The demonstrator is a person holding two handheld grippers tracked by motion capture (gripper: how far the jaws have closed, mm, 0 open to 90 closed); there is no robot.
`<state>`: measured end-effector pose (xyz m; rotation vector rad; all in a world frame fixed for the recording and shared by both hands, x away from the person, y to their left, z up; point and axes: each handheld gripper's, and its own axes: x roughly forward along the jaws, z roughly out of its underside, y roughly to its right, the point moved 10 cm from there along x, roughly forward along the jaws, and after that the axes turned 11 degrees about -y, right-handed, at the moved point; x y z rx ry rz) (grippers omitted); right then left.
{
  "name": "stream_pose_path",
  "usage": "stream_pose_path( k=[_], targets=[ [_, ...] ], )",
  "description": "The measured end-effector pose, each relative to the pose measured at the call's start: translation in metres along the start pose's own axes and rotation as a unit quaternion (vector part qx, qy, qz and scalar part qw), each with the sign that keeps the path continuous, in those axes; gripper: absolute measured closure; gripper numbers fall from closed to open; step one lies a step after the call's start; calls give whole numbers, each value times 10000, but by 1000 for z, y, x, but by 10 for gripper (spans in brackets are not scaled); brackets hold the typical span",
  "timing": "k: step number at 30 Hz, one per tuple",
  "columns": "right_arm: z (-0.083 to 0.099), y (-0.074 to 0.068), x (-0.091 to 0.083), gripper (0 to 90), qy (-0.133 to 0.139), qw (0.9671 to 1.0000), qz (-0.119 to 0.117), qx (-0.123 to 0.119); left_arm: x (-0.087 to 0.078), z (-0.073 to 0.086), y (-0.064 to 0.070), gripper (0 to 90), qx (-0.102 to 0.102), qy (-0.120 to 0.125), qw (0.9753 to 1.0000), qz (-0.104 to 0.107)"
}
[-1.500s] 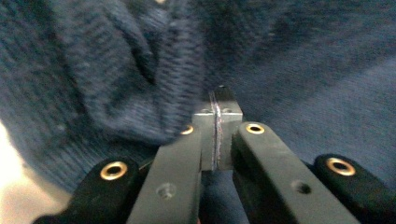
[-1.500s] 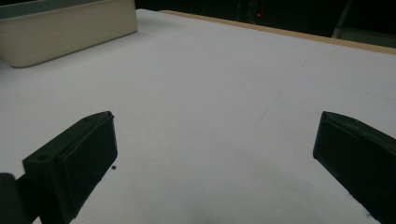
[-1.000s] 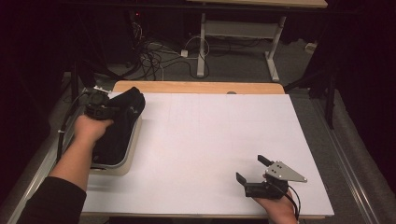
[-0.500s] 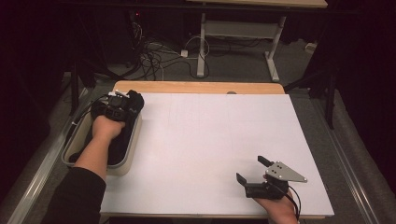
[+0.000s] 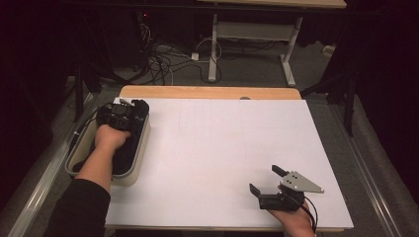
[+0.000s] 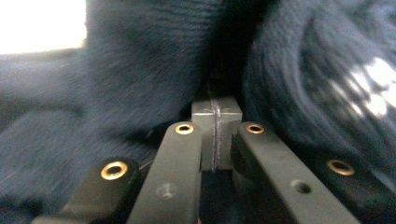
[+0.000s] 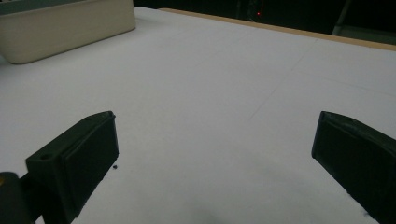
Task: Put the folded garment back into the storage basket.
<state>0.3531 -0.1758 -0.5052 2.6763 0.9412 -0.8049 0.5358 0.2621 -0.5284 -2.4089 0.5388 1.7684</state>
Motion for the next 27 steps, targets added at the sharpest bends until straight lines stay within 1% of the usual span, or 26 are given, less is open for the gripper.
stream_pose_path(
  k=[2, 4, 5, 6, 8, 11, 12, 14, 16, 17, 19, 20, 24, 26, 27],
  targets=[
    [0, 0, -1, 12, 15, 10000, 5, -1, -12, -2, 0, 871, -23, 195, 9998, 37],
    [-1, 0, -2, 13, 28, 10000, 12, -4, -22, -7, 2, 871, 37, 406, 9992, 25],
    [-1, -1, -2, 13, 32, 10000, 12, -7, -24, -10, 4, 871, 102, 489, 9987, -27],
    [-1, -1, -2, 13, 37, 10000, 8, -3, -23, -11, 5, 871, 127, 471, 9988, -41],
    [-2, -1, -2, 13, 25, 10000, 8, -20, -16, -13, 8, 871, 152, 391, 9991, -73],
    [-2, 0, -1, 13, 24, 10000, 19, -16, -2, -16, 10, 871, 115, 261, 9996, 1],
    [-1, 0, -1, 13, 20, 10000, 31, -19, 3, -17, 12, 872, 132, 199, 9997, 66],
    [-1, 1, -1, 13, 20, 10000, 39, 1, 10, -19, 13, 875, 70, 228, 9996, 118],
    [-1, 1, -1, 14, 24, 10000, 34, 22, 16, -18, 10, 876, 10, 227, 9996, 155],
    [-1, 1, -1, 14, 29, 10000, 26, 24, 19, -18, 9, 875, -18, 216, 9997, 150],
    [-1, 1, 0, 14, 26, 10000, 11, 23, 25, -14, 6, 875, 21, 66, 10000, 45],
    [-1, 0, 1, 13, 13, 10000, -3, 16, 27, -13, 6, 875, 57, 45, 10000, 8],
    [0, 0, 2, 14, -15, 10000, -2, 3, 29, -14, 5, 875, 93, 49, 9999, 0],
    [0, 0, 2, 14, -14, 10000, -5, 7, 29, -13, 5, 875, 74, 64, 10000, 2],
    [0, 1, 2, 14, -14, 10000, 2, 5, 28, -13, 5, 874, 22, 61, 10000, 24]
  ],
)
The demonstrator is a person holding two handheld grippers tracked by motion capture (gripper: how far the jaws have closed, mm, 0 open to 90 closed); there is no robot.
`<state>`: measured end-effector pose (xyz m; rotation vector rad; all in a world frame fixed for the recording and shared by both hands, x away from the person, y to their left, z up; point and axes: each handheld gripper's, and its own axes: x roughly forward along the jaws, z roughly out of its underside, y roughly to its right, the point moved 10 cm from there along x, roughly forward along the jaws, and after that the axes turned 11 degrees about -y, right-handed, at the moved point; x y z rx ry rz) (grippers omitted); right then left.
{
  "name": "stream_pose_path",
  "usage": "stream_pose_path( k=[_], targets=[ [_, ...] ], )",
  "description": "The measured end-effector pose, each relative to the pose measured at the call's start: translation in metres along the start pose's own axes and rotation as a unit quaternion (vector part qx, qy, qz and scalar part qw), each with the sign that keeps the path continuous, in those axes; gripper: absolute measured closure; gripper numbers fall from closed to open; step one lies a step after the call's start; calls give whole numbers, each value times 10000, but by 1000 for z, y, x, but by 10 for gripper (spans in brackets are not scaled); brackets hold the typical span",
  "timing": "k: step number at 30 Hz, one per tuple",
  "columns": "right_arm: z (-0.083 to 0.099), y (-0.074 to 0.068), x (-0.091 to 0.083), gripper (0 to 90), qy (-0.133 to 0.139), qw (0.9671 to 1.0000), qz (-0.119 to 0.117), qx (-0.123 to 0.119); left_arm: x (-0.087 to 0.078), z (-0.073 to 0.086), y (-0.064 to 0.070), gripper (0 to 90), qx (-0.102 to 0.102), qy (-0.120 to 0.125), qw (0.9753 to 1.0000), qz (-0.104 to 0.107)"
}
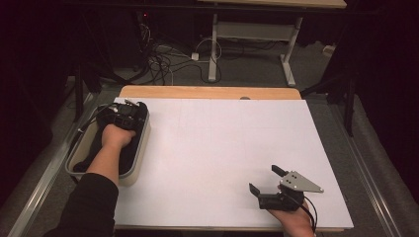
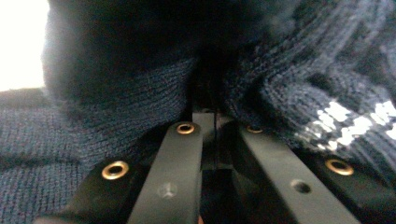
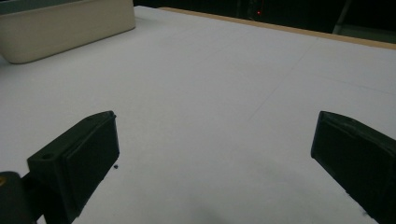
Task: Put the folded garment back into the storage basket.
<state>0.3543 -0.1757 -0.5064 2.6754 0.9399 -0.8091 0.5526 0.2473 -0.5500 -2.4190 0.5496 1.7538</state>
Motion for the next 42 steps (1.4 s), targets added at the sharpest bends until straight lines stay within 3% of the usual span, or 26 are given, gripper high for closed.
stream_pose_path(
  k=[3, 7, 13, 16, 18, 22, 26, 27, 30, 33, 35, 42],
  targets=[
    [0, 1, -1, 14, 13, 10000, 1, 10, -7, 3, 1, 868, -114, -135, 9998, 39],
    [-1, 0, -2, 14, 42, 10000, -1, -13, -29, 13, -2, 761, -13, -28, 10000, -11],
    [-2, -3, -3, 14, 31, 10000, -12, -69, -77, 12, 0, 675, 42, 554, 9985, 12],
    [-4, -5, -4, 14, 55, 9999, -14, -102, -90, 4, 3, 589, 37, 702, 9975, 43],
    [-5, -5, -4, 14, 53, 9999, -9, -117, -101, -14, 7, 529, 21, 981, 9952, -13],
    [-4, -4, -2, 14, 39, 9999, -11, -104, -96, -35, 5, 469, -131, 1108, 9938, -15],
    [-3, -1, -3, 14, 51, 10000, -4, -78, -79, -48, -2, 441, -295, 1012, 9943, -156],
    [-3, -1, -3, 14, 50, 10000, -3, -70, -75, -49, -4, 464, -366, 966, 9946, -124],
    [-1, 0, -2, 15, 25, 10000, -11, -60, -66, -48, 0, 562, -274, 896, 9956, 41],
    [0, 0, -1, 16, 4, 10000, -21, -59, -64, -45, 3, 708, -107, 1012, 9948, -100],
    [-1, -1, -1, 16, 13, 10000, -27, -78, -63, -39, 4, 793, -111, 898, 9958, -106],
    [-4, -4, -3, 18, 61, 9999, 1, -126, -53, -23, 11, 819, 82, 606, 9979, -210]
  ],
)
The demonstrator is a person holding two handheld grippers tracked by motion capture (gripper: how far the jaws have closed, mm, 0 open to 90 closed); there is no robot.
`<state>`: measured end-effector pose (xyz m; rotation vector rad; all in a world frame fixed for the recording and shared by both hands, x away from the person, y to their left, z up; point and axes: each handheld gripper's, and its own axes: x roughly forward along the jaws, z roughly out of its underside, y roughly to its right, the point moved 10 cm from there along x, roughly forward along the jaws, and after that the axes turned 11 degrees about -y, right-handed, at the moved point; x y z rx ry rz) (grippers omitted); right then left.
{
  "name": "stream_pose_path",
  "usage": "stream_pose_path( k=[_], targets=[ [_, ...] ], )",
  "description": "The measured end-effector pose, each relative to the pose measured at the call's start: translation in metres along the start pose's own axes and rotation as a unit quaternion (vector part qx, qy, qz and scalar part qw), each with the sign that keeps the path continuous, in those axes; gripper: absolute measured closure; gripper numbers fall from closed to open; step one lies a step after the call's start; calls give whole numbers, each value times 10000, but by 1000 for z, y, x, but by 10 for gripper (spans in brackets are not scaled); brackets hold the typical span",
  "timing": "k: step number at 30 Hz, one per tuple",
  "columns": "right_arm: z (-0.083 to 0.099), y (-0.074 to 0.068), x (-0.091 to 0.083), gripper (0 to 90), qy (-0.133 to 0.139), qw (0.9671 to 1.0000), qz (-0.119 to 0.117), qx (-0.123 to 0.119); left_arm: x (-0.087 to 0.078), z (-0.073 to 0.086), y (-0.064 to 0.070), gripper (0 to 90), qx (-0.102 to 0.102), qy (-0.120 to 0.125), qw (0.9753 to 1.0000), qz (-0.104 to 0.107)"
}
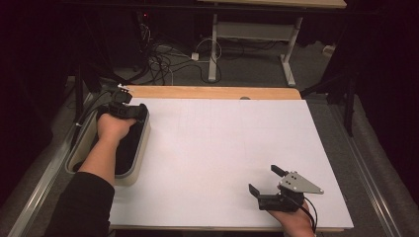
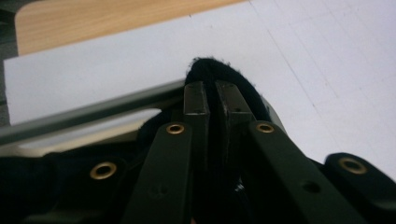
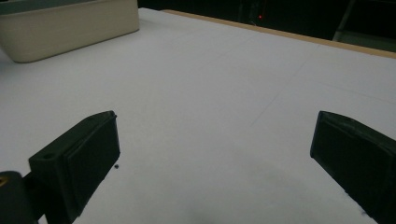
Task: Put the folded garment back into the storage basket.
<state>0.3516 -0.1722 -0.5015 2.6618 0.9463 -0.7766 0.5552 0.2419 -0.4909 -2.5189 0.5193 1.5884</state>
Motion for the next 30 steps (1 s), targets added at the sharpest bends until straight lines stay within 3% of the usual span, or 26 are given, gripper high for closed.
stream_pose_path(
  k=[3, 8, 12, 14, 18, 21, 24, 30],
  targets=[
    [0, -1, 0, 18, -2, 10000, 3, -6, 10, 5, 1, 820, 36, -215, 9997, -59],
    [0, 0, 0, 18, -3, 10000, -11, 5, 19, 6, -2, 820, 45, -284, 9996, -39],
    [1, -1, 1, 18, -28, 10000, -29, -8, 17, 6, -2, 803, 59, -232, 9997, -82],
    [1, -1, 1, 18, -24, 10000, -31, -1, 9, 5, -3, 774, 91, -77, 9999, -85],
    [1, 1, 1, 17, -32, 10000, -28, 24, -6, 8, -6, 634, 1, 98, 9999, 49],
    [2, 3, 2, 15, -47, 10000, -35, 6, -17, 15, -11, 525, -47, 111, 9999, -33],
    [3, 5, 5, 15, -92, 9999, -35, -54, -27, 25, -15, 446, -153, 179, 9997, 17],
    [6, 12, 2, 15, -163, 9998, 1, -123, -31, 45, -17, 367, -279, 90, 9995, 75]
  ],
)
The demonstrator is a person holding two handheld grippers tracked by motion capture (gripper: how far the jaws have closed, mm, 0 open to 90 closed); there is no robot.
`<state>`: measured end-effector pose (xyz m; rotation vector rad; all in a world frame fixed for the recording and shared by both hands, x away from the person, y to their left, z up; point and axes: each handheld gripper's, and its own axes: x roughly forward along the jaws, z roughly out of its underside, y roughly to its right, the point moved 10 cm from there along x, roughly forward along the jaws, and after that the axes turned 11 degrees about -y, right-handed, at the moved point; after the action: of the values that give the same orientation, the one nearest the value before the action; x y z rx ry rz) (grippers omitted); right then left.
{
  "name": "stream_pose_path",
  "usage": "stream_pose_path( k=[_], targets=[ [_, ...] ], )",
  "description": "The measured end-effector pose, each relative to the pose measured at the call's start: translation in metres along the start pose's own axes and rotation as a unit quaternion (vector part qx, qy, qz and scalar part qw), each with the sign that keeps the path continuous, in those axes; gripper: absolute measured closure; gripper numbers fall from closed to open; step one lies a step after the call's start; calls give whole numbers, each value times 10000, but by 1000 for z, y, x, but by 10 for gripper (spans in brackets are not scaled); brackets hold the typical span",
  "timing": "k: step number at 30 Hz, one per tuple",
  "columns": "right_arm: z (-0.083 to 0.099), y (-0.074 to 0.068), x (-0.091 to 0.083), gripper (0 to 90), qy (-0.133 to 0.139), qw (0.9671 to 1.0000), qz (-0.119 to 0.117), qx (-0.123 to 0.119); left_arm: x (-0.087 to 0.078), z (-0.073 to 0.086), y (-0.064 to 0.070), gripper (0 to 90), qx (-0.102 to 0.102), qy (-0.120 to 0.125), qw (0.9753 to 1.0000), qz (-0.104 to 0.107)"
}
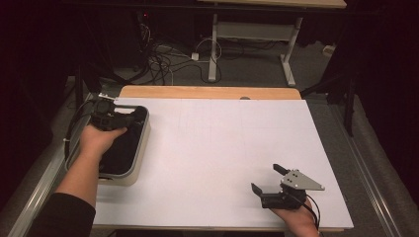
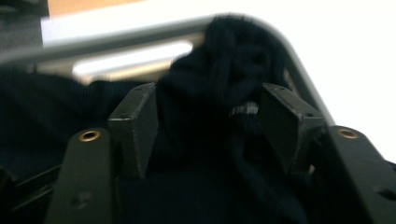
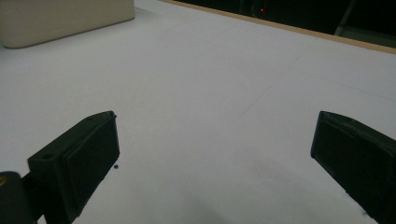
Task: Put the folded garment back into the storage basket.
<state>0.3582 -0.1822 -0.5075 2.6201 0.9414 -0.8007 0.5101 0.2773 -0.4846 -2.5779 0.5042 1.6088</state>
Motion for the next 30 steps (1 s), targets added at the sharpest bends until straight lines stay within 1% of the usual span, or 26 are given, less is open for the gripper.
stream_pose_path(
  k=[3, 4, 5, 8, 10, 12, 15, 18, 22, 25, 28, 30],
  targets=[
    [2, 4, -4, 15, 31, 10000, 22, 20, 2, 11, -2, 317, -89, -133, 9998, -71],
    [2, 5, -6, 15, 48, 10000, 27, 38, 3, 14, -2, 299, -86, -161, 9997, -135],
    [3, 6, -7, 15, 70, 10000, 20, 49, 4, 17, -3, 296, -67, -211, 9996, -153],
    [2, 6, -10, 15, 113, 9999, 18, 50, 7, 24, -3, 261, -94, -439, 9989, -129],
    [2, 6, -12, 15, 138, 9999, 13, 44, 8, 26, -4, 260, -107, -465, 9988, -126],
    [3, 6, -13, 15, 146, 9999, 17, 34, 11, 32, -6, 260, -179, -547, 9983, -55],
    [3, 7, -14, 15, 154, 9999, 24, 42, 17, 39, -9, 227, -287, -727, 9969, 50],
    [3, 7, -14, 15, 154, 9999, 29, 42, 22, 45, -13, 185, -374, -837, 9958, 72],
    [4, 6, -13, 15, 144, 9999, 27, 55, 28, 52, -17, 151, -505, -1013, 9935, 119],
    [5, 5, -11, 15, 124, 9999, 19, 38, 30, 54, -18, 140, -546, -1127, 9921, 116],
    [5, 5, -11, 15, 119, 9999, 17, 42, 31, 54, -18, 125, -531, -1143, 9920, 95],
    [5, 4, -11, 15, 114, 9999, 18, 40, 31, 54, -18, 89, -532, -1187, 9915, 74]
  ],
)
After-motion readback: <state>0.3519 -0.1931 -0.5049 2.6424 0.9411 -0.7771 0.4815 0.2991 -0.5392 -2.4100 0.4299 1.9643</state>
